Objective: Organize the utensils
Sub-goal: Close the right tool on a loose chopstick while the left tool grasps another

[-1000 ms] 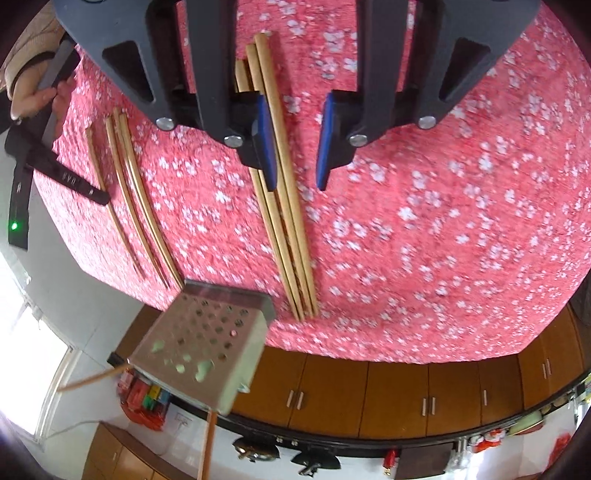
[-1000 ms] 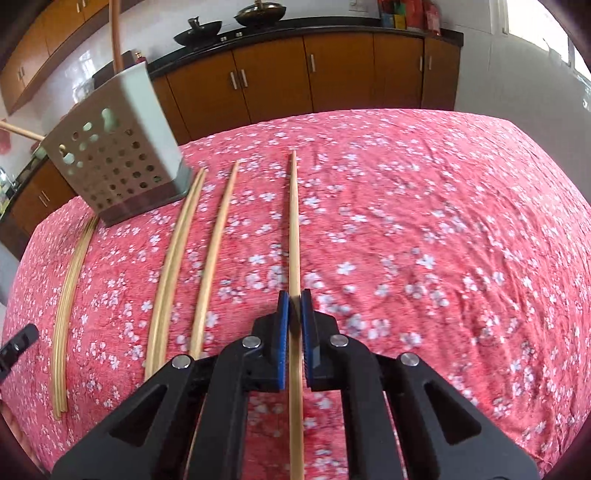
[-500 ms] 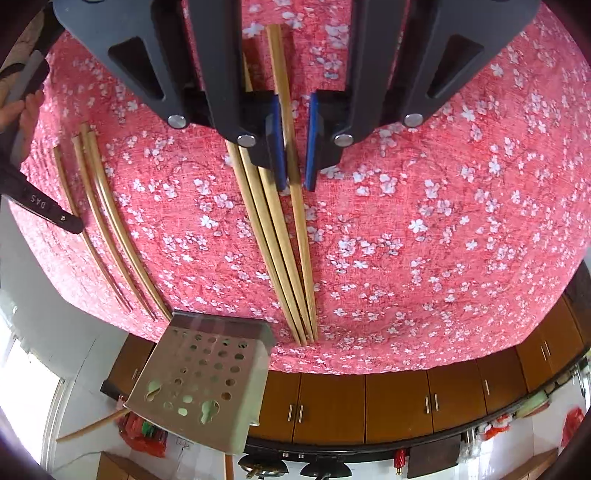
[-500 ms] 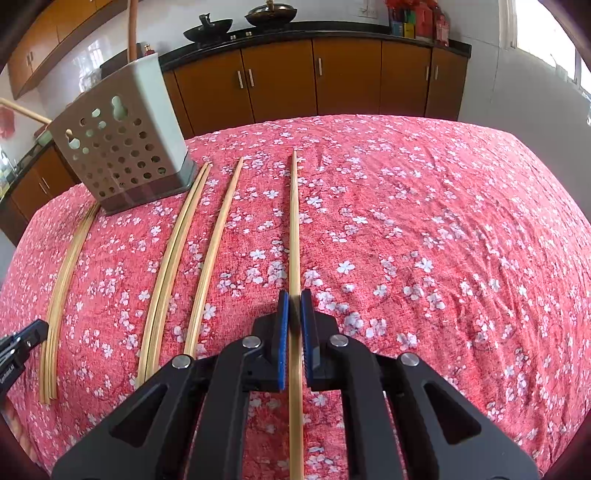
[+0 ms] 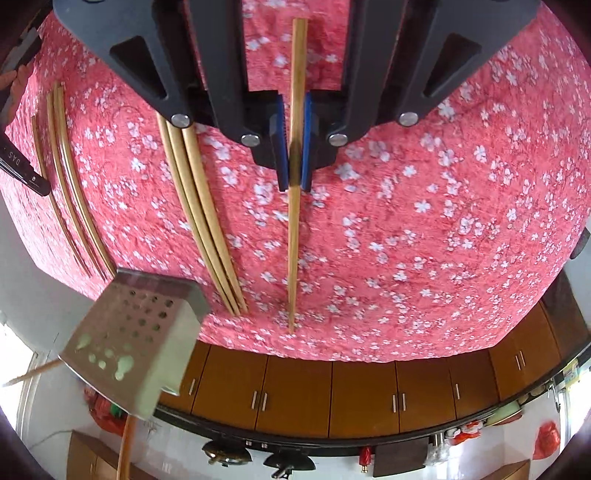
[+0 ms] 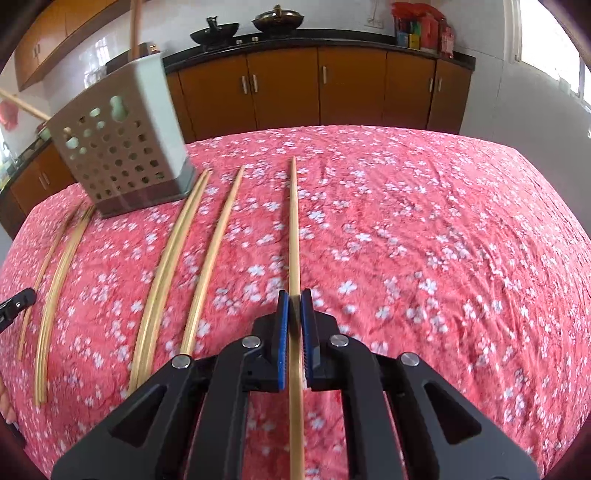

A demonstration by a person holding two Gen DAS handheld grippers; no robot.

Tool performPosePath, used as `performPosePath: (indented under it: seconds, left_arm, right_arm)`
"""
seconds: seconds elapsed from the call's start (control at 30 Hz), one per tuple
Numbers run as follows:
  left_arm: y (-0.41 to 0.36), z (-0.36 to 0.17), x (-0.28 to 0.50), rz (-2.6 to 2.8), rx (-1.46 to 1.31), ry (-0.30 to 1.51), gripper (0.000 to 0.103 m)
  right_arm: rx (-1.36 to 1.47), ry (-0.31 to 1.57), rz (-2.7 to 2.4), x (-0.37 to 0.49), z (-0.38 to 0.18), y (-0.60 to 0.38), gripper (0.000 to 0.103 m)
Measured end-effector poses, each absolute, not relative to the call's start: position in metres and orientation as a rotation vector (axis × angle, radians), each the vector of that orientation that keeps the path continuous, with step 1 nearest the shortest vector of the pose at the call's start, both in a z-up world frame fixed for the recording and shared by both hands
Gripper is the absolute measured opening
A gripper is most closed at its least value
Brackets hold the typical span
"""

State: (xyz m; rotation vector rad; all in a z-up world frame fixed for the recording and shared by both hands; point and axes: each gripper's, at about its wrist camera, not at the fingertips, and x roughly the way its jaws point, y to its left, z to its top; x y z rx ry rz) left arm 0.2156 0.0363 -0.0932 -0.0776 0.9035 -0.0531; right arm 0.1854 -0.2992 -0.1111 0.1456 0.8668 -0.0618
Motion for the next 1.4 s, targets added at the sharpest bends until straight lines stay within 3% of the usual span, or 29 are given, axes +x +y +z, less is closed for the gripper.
performPosePath:
  seconds: [1.4]
  left_arm:
    - [0.04, -0.091, 0.198, -0.072, -0.042, 0.9, 0.01]
  right_arm:
    - [0.163, 0.87, -0.047, 0.171, -0.111, -0.3, 0.009]
